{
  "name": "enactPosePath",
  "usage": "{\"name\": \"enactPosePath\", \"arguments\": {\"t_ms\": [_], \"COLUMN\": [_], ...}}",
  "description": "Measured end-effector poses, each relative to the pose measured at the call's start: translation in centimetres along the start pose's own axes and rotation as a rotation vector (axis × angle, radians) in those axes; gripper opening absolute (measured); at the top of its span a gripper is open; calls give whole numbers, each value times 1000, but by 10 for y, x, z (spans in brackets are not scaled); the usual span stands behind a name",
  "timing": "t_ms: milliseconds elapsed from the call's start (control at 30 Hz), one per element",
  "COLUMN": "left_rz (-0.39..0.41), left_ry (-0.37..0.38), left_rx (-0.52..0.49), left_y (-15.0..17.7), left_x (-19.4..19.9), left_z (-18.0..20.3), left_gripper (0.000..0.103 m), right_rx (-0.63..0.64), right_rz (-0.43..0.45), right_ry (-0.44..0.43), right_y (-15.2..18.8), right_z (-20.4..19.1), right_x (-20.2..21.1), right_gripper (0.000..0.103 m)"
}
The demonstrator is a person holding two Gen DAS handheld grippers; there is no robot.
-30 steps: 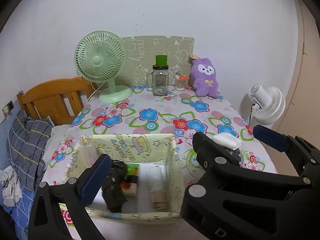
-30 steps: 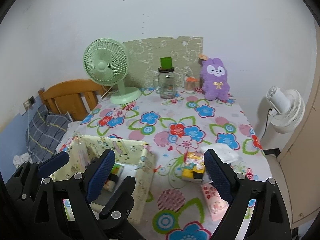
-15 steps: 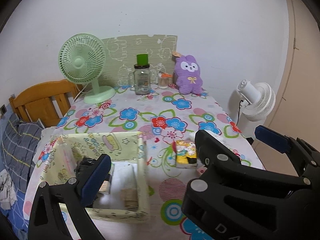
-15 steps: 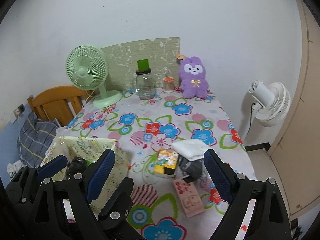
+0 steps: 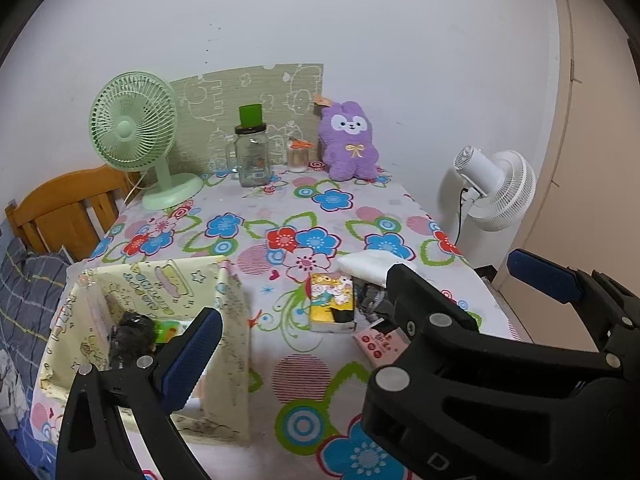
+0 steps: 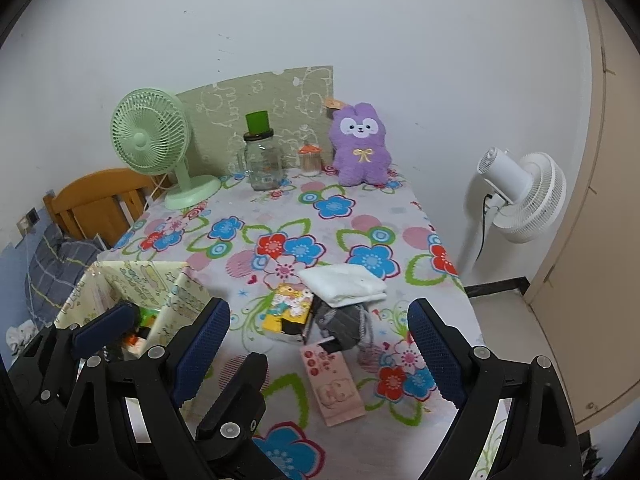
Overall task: Organize soft objects
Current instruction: 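Withdraw both grippers from the box toward the remaining table items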
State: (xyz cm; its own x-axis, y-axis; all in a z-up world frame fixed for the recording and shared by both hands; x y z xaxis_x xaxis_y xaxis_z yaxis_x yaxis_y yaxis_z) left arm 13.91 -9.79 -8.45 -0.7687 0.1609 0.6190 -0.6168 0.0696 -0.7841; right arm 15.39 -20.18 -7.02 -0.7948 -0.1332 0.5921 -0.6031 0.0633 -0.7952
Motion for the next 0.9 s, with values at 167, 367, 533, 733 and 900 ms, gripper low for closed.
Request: {"name": "enactPosePath", "arguments": {"t_ms": [167,367,533,733,900], "left_rz": [-10,-52,-83,-126,-166], "left_ry": [11,21,21,23,30], "left_rx": [0,0,-10,-21,-19], "left_y": [5,15,24,37,50], "left_x": [-9,-23,-38,-52,-62], "left_z": [10,21,27,31,33], "left_gripper": [102,99,98,95,92], "right_rx": [4,-2,-5,0,6], "right_rz": [3,17,-22,-54,-83], "right_ry": [8,8,-4,-29,-45], "right_y": [4,9,19,31,42], "right_z": [11,23,28,32,32], "right_x": [-3,-13,-30,-45,-57], "right_gripper": [92,92,92,92,92]}}
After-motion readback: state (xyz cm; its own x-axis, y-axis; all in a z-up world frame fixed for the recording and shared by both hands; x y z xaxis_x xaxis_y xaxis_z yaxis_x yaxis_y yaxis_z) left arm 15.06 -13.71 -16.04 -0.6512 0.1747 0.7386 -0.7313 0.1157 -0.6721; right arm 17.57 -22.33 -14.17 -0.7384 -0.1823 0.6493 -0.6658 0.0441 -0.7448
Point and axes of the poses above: each gripper's, at about its wrist camera, not at the fingertips, and x roughly against the way its jaws point, z to its right, y to its underside, the point moved 10 cm from there along -x, roughly the way its jaws point, and after that the axes turned 3 degrees about y, right-handed, at the moved point
